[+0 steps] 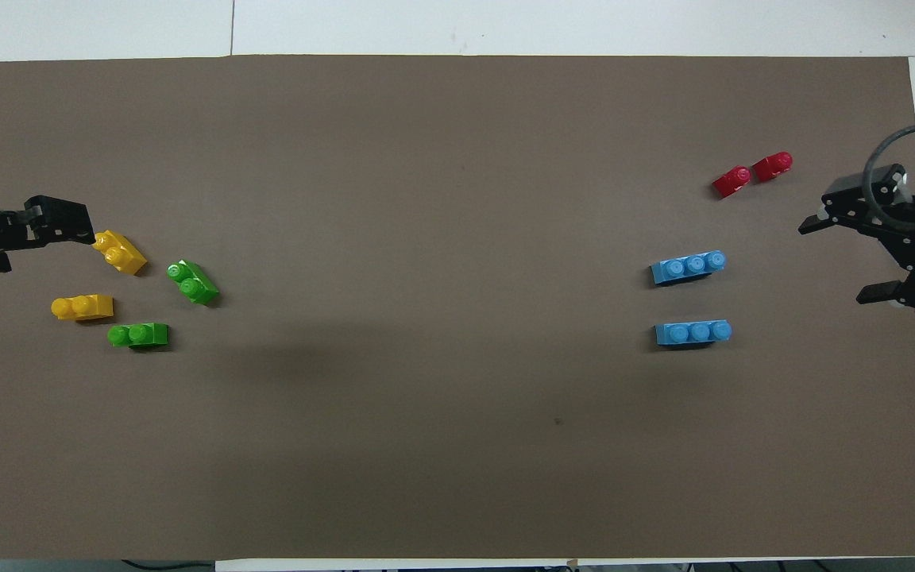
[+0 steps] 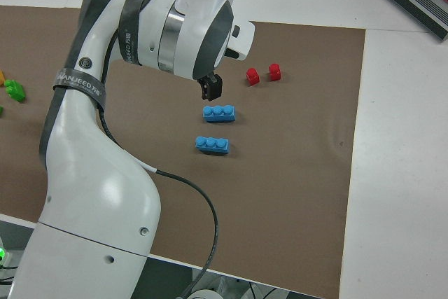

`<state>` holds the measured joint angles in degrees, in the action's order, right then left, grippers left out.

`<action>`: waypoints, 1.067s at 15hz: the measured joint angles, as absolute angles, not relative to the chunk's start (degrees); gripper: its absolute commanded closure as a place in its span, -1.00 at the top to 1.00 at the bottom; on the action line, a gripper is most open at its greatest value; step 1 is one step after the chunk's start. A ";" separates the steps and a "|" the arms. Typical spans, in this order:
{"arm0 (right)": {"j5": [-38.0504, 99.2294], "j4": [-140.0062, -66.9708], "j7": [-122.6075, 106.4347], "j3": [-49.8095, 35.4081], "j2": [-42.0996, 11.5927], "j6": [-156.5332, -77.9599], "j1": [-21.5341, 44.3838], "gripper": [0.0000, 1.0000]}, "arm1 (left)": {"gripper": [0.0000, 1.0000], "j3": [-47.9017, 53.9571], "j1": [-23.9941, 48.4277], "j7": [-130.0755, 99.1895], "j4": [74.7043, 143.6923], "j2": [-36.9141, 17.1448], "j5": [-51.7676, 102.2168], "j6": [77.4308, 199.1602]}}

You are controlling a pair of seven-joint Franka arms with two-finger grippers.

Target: Remove green block with left arm and hold with right

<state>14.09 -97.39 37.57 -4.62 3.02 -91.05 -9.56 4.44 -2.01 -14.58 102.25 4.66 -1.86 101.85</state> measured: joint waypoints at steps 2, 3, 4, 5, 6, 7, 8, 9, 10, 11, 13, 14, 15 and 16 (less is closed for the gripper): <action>12.39 -96.19 27.17 -4.61 2.90 -90.31 -9.55 1.00 | 1.00 4.25 -2.01 -9.70 99.97 4.67 -1.86 98.60; 10.82 -95.62 22.16 -4.63 2.87 -90.03 -9.54 1.00 | 1.00 4.12 -2.02 -8.34 99.01 4.67 -1.86 97.14; 8.73 -94.92 17.50 -4.66 2.85 -89.98 -9.46 1.00 | 1.00 4.05 -2.02 -7.54 98.12 4.66 -1.86 95.90; 6.80 -94.19 13.19 -4.72 2.83 -89.94 -9.26 1.00 | 1.00 4.05 -2.02 -7.15 97.17 4.66 -1.82 94.85; 5.20 -93.45 9.23 -4.83 2.83 -89.91 -8.96 1.00 | 1.00 4.07 -2.01 -7.03 96.00 4.64 -1.54 93.53; 4.06 -92.82 6.34 -4.90 2.83 -89.88 -8.59 1.00 | 1.00 4.09 -2.01 -6.97 94.64 4.64 -1.08 91.81; 3.11 -92.35 4.42 -4.98 2.83 -89.83 -8.31 1.00 | 1.00 4.09 -2.01 -6.91 93.43 4.63 -0.82 90.07; 2.50 -92.06 2.74 -5.03 2.83 -89.79 -8.11 1.00 | 1.00 4.09 -2.01 -6.86 92.52 4.63 -0.74 88.46; 1.88 -91.93 0.49 -5.03 2.80 -89.78 -7.98 1.00 | 1.00 4.10 -2.01 -6.81 91.92 4.61 -0.73 86.93; 1.06 -91.87 -2.31 -5.04 2.74 -89.78 -7.92 1.00 | 1.00 4.14 -2.01 -6.74 91.68 4.58 -0.72 85.91; 0.45 -91.76 -5.69 -5.02 2.55 -89.78 -7.92 1.00 | 1.00 4.32 -2.01 -6.65 91.66 4.44 -0.69 85.31; 0.44 -91.69 -6.30 -5.02 2.46 -89.78 -7.92 1.00 | 1.00 4.43 -2.01 -6.64 91.66 4.34 -0.66 85.21; 0.44 -91.64 -6.47 -5.02 2.43 -89.78 -7.92 1.00 | 1.00 4.50 -2.01 -6.63 91.66 4.27 -0.63 84.88; 0.43 -91.63 -6.47 -5.02 2.43 -89.78 -7.92 1.00 | 1.00 4.51 -2.01 -6.63 91.66 4.25 -0.60 84.49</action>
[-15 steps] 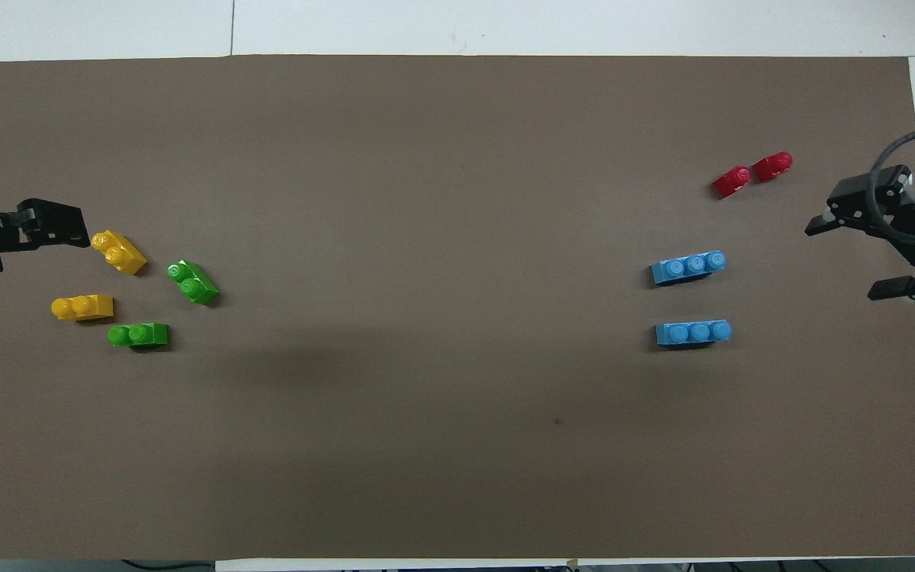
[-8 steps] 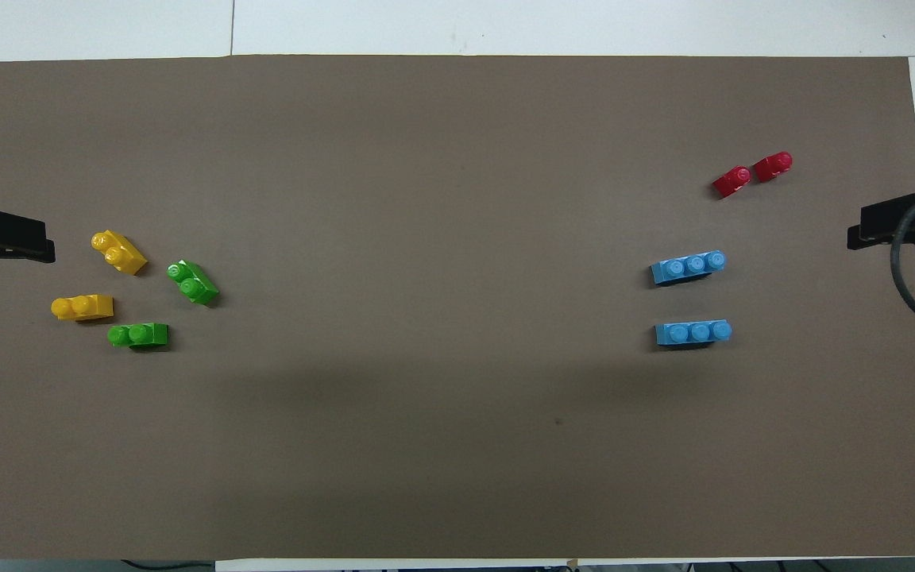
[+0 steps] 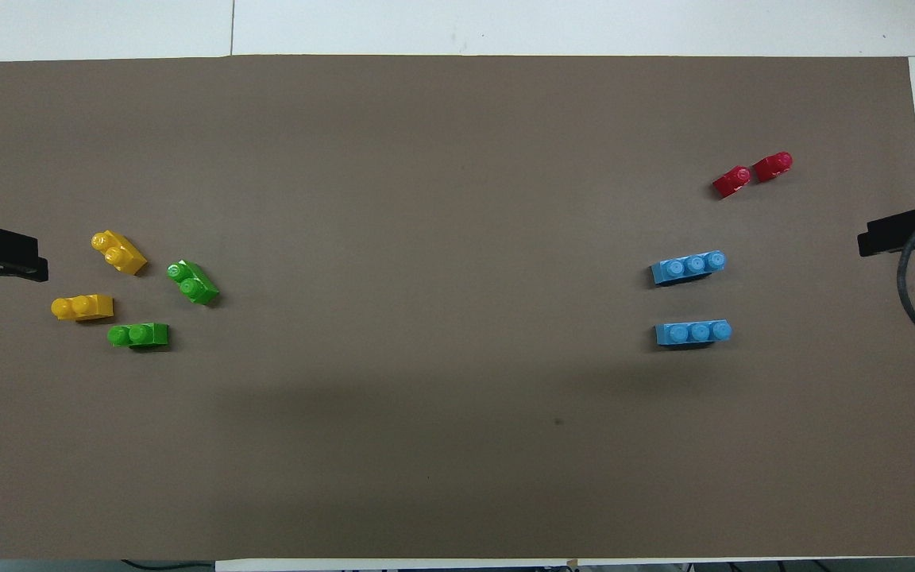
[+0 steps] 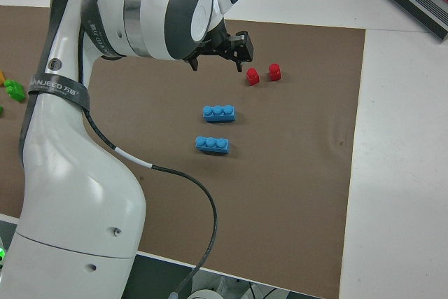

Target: Remove green block with left arm and hold with right

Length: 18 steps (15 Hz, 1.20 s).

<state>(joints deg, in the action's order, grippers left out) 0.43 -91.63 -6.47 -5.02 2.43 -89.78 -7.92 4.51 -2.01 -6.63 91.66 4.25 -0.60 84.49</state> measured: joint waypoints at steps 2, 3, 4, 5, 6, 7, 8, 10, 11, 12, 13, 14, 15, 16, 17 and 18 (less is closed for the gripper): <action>0.43 -91.63 -6.47 -5.02 2.43 -89.78 -7.92 1.00 | 1.00 4.51 -2.01 -6.62 91.66 4.25 -0.58 84.32; 0.43 -91.63 -6.38 -5.02 2.43 -89.78 -7.92 1.00 | 1.00 4.49 -2.01 -6.62 91.66 4.25 -0.58 84.32; 0.43 -91.63 -6.02 -5.02 2.43 -89.78 -7.92 1.00 | 1.00 4.44 -2.01 -6.62 91.66 4.25 -0.58 84.32; 0.43 -91.63 -5.54 -5.02 2.43 -89.78 -7.92 1.00 | 1.00 4.38 -2.01 -6.62 91.66 4.25 -0.58 84.31; 0.43 -91.63 -5.06 -5.02 2.43 -89.77 -7.92 1.00 | 1.00 4.33 -2.01 -6.61 91.66 4.25 -0.58 84.31; 0.43 -91.63 -4.88 -5.02 2.43 -89.74 -7.92 1.00 | 1.00 4.30 -2.01 -6.61 91.66 4.25 -0.58 84.31; 0.43 -91.63 -4.78 -5.02 2.43 -89.72 -7.92 0.99 | 1.00 4.29 -2.01 -6.61 91.65 4.25 -0.58 84.32; 0.43 -91.65 -4.75 -5.09 2.43 -89.68 -7.80 0.99 | 1.00 4.29 -2.01 -6.61 91.62 4.25 -0.58 84.33; 0.43 -91.68 -4.67 -5.19 2.43 -89.67 -7.67 0.99 | 1.00 4.29 -2.01 -6.61 91.60 4.25 -0.58 84.33; 0.43 -91.69 -4.45 -5.27 2.43 -89.66 -7.58 0.99 | 1.00 4.29 -2.01 -6.61 91.59 4.25 -0.58 84.33; 0.43 -91.69 -4.06 -5.34 2.43 -89.67 -7.56 0.99 | 1.00 4.29 -2.01 -6.61 91.59 4.25 -0.58 84.33; 0.43 -91.69 -3.85 -5.36 2.43 -89.67 -7.55 0.99 | 1.00 4.29 -2.01 -6.61 91.59 4.25 -0.58 84.34; 0.43 -91.69 -3.77 -5.36 2.43 -89.67 -7.59 0.99 | 1.00 4.29 -2.01 -6.60 91.58 4.25 -0.58 84.34; 0.43 -91.69 -3.73 -5.35 2.43 -89.67 -7.63 0.99 | 1.00 4.29 -2.01 -6.56 91.58 4.25 -0.58 84.34; 0.43 -91.69 -3.72 -5.34 2.43 -89.67 -7.65 0.99 | 1.00 4.29 -2.01 -6.52 91.58 4.26 -0.58 84.34; 0.43 -91.69 -3.70 -5.34 2.43 -89.67 -7.62 0.99 | 1.00 4.29 -2.01 -6.48 91.58 4.25 -0.58 84.34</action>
